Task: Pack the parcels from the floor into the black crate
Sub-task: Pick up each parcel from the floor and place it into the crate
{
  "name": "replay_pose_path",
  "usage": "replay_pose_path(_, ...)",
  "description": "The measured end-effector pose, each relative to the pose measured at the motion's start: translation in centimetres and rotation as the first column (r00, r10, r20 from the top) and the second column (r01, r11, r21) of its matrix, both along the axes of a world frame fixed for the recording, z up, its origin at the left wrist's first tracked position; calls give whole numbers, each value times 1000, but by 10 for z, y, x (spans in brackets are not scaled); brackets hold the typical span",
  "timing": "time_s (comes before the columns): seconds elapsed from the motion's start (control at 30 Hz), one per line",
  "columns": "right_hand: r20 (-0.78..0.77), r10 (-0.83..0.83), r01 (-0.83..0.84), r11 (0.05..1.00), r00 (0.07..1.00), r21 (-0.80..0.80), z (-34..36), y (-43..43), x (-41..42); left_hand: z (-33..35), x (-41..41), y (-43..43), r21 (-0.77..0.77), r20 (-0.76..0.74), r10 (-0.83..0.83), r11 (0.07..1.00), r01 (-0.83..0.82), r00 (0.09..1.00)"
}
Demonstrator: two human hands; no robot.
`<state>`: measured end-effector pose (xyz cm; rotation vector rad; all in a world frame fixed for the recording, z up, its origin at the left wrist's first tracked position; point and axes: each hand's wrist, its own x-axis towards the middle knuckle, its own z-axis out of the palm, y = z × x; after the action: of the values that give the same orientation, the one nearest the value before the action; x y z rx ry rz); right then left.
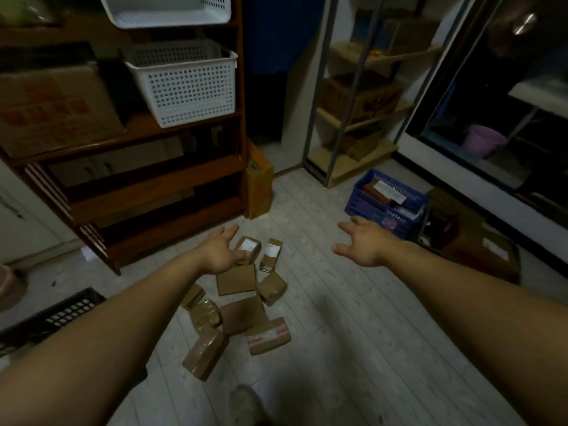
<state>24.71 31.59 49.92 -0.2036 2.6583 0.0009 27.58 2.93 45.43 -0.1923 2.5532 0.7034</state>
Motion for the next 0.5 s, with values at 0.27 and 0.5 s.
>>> replay_pose_path(0.27,184,55,-48,998,981,-42,-77,-36,-106,-66,-82,-30,69,157,93,992,-105,983)
replay_pose_path(0.5,346,146,-118,988,927,-100,-211,-49,-190,-184,-129,-25,202,312,261,921,-333,913)
